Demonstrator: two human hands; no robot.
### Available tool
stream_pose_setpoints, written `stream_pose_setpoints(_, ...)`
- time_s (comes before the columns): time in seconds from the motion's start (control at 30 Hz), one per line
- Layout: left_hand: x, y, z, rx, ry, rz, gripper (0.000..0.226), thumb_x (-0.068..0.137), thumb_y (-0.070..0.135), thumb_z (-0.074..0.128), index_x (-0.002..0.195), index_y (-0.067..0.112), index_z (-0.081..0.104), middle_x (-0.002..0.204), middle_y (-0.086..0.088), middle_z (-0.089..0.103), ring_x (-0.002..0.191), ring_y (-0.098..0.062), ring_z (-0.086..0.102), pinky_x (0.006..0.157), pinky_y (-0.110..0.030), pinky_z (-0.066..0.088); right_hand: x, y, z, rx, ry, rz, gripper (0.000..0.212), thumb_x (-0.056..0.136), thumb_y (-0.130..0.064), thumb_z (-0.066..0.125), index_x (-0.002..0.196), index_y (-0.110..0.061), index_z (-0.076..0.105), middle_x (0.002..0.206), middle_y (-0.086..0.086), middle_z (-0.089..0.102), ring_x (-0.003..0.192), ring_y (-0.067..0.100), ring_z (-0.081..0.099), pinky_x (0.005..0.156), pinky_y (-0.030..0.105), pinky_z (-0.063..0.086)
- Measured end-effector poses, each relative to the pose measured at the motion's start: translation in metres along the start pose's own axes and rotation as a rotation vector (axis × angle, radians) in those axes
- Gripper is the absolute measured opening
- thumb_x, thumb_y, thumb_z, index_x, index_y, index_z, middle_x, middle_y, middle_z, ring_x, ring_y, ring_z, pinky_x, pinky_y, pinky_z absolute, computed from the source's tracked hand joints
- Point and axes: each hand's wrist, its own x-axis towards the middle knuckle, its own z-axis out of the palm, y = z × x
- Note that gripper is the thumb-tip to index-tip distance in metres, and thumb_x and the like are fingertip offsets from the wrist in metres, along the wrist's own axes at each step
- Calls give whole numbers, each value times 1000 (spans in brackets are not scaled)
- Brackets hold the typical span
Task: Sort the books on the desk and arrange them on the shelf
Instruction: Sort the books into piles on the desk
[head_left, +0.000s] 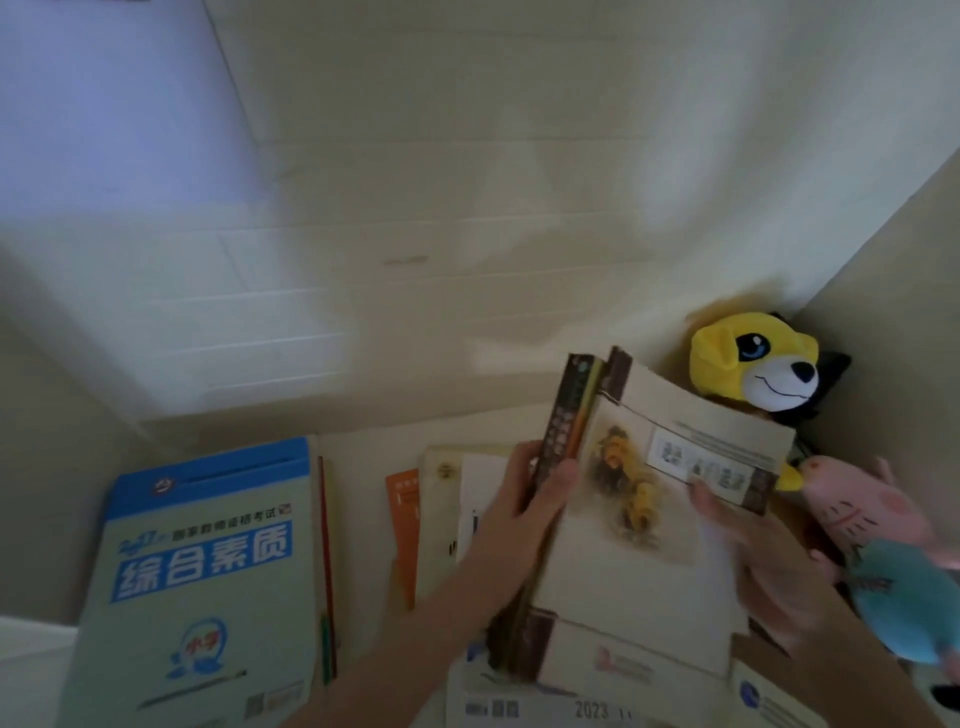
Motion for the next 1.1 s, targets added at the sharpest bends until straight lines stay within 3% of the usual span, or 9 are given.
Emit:
stream_pose_setpoints(0.13, -20, -24, 17, -61, -87, -221, 27, 92, 56, 42, 117, 56, 34, 105, 36, 47, 91, 19, 47, 74, -3, 37, -20, 14, -17, -78, 21, 165, 42, 81, -15, 59, 123, -19, 61, 111, 9, 72, 97, 32, 70, 82, 52, 56)
stream_pose_setpoints(0.2, -19, -39, 7, -161, -36, -313, 25, 90, 54, 50, 114, 52, 43, 107, 29, 55, 94, 10, 55, 79, -10, 44, -20, 26, -22, -103, 40, 261, 40, 79, -17, 63, 118, -21, 62, 106, 7, 74, 91, 29, 72, 74, 44, 58)
stream_pose_setpoints(0.3, -27, -49, -14, -220, 24, -360, 65, 74, 70, 60, 131, 41, 49, 127, 11, 59, 116, -12, 57, 104, -37, 43, -14, 42, -18, -100, 3, 378, 37, 84, -17, 62, 120, -19, 61, 113, 11, 71, 101, 33, 69, 85, 46, 53)
stream_pose_setpoints(0.47, -23, -53, -87, -115, 194, -312, 63, 80, 52, 66, 132, 19, 53, 124, -15, 63, 101, -23, 65, 93, -46, 51, 15, 59, -10, -344, 92, 283, 44, 75, -16, 77, 118, -17, 66, 107, 3, 74, 97, 23, 71, 89, 46, 54)
stream_pose_setpoints(0.6, -30, -28, -126, -199, 314, -314, 38, 89, 38, 49, 110, 10, 64, 88, -12, 75, 74, -25, 72, 57, -31, 57, 37, 72, -3, -481, 59, 289, 41, 72, -15, 83, 111, -18, 71, 105, 5, 74, 96, 24, 71, 91, 50, 55)
stream_pose_setpoints(0.87, -49, -6, -169, -366, 502, -381, 58, 77, 60, 57, 109, 13, 67, 100, -18, 72, 96, -37, 65, 87, -49, 49, 44, 84, 16, -572, 110, 77, 39, 84, 0, 69, 115, -21, 59, 113, 4, 70, 91, 17, 69, 68, 27, 58)
stream_pose_setpoints(0.97, -51, -5, -173, -393, 518, -403, 57, 79, 60, 56, 109, 13, 67, 99, -18, 72, 96, -38, 64, 90, -51, 48, 47, 94, 22, -713, 143, -9, 64, 77, -3, 77, 132, -21, 50, 129, 3, 60, 107, 17, 62, 80, 30, 57)
stream_pose_setpoints(1.03, -51, -7, -176, -406, 502, -419, 59, 76, 61, 58, 109, 13, 67, 101, -19, 71, 97, -39, 64, 90, -52, 47, 47, 101, 21, -941, 154, -97, 99, 71, -13, 84, 150, -26, 27, 145, -2, 39, 131, 19, 42, 108, 44, 41)
stream_pose_setpoints(1.1, -52, -7, -177, -411, 492, -415, 59, 76, 62, 57, 110, 14, 67, 102, -19, 71, 98, -40, 64, 88, -51, 48, 45, 106, 16, -1030, 133, -134, 121, 67, -17, 87, 154, -33, 4, 151, 0, 27, 138, 22, 29, 115, 50, 28)
